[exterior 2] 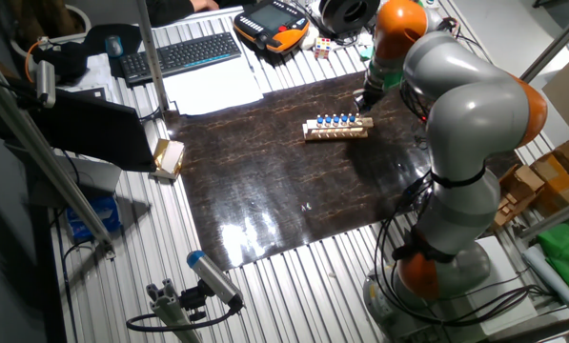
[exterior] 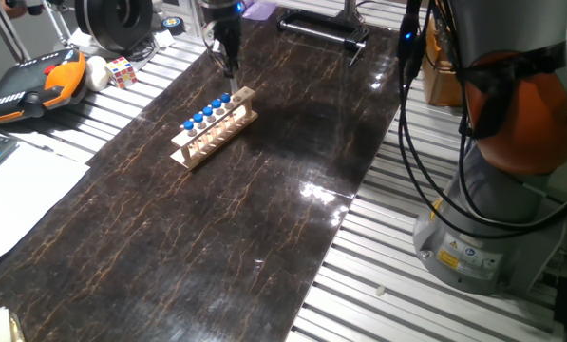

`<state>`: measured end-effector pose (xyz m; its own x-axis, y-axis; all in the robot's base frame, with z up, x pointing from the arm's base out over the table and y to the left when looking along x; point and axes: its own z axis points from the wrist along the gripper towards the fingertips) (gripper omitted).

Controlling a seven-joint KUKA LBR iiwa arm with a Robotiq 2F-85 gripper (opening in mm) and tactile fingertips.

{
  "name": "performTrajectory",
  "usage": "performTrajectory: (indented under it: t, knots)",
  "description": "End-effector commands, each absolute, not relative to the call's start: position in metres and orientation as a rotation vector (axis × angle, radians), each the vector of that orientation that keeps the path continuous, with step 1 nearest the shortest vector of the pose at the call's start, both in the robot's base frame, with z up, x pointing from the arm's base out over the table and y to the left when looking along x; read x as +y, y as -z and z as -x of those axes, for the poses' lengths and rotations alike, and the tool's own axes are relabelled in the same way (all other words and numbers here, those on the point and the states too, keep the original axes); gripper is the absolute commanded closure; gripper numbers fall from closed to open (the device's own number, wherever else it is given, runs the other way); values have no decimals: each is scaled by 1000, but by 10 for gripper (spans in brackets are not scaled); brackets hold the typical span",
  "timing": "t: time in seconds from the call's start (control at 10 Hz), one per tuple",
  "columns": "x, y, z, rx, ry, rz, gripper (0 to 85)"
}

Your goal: Shake the test tube

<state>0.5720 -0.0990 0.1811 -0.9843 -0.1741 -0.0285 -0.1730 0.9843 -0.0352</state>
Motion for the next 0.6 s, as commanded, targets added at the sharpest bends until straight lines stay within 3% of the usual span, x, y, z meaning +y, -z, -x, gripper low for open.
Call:
performTrajectory:
  t: [0.0,0.5]
  knots:
    - [-100,-178,-573,3095,45,270,797]
    - [-104,-155,-576,3072,-6,291,790]
